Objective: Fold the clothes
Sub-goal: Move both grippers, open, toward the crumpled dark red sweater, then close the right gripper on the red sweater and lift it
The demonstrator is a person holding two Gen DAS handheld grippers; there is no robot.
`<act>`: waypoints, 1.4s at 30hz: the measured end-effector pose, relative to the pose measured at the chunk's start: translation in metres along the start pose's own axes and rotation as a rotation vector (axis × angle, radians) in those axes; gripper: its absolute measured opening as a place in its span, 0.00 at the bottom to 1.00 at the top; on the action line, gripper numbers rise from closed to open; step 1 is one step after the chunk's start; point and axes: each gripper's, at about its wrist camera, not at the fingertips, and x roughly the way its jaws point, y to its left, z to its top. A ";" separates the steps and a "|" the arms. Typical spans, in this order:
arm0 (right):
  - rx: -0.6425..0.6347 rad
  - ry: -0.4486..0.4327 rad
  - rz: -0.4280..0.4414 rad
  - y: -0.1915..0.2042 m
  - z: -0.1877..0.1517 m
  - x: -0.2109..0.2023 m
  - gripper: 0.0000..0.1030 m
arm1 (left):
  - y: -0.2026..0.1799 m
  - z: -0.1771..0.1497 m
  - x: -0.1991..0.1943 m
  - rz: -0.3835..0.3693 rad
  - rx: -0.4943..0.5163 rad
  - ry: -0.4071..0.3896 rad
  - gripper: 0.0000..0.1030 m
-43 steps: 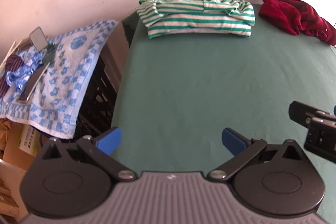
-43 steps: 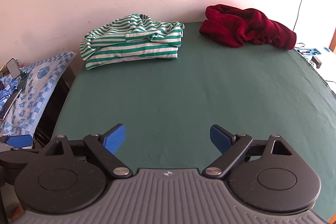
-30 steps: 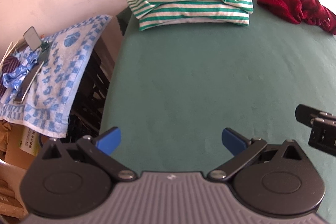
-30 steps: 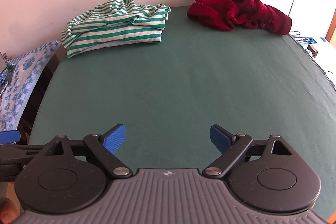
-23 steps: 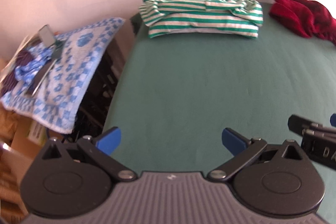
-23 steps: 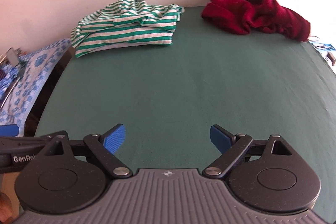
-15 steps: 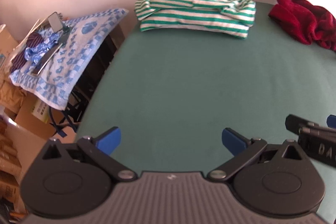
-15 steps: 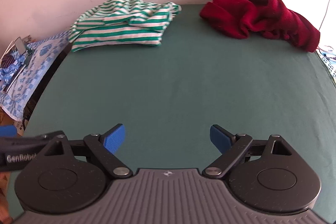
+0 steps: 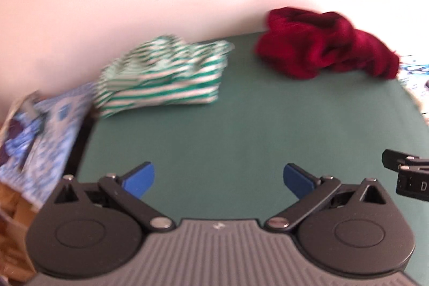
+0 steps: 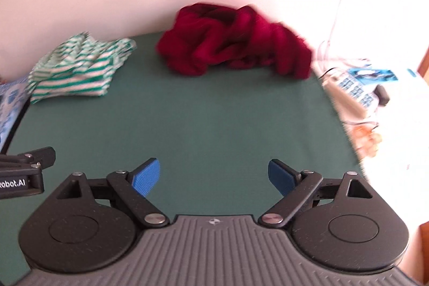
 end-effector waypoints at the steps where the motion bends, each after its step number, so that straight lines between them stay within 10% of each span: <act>1: 0.006 -0.002 -0.010 -0.010 0.004 -0.002 0.88 | -0.008 0.011 0.002 -0.025 0.008 0.003 0.99; 21: 0.005 -0.042 -0.026 -0.052 0.086 0.032 0.87 | -0.080 0.072 0.031 -0.076 0.107 -0.117 0.99; 42: 0.097 -0.130 -0.153 -0.063 0.172 0.160 0.79 | -0.043 0.040 0.090 -0.083 0.059 0.045 0.99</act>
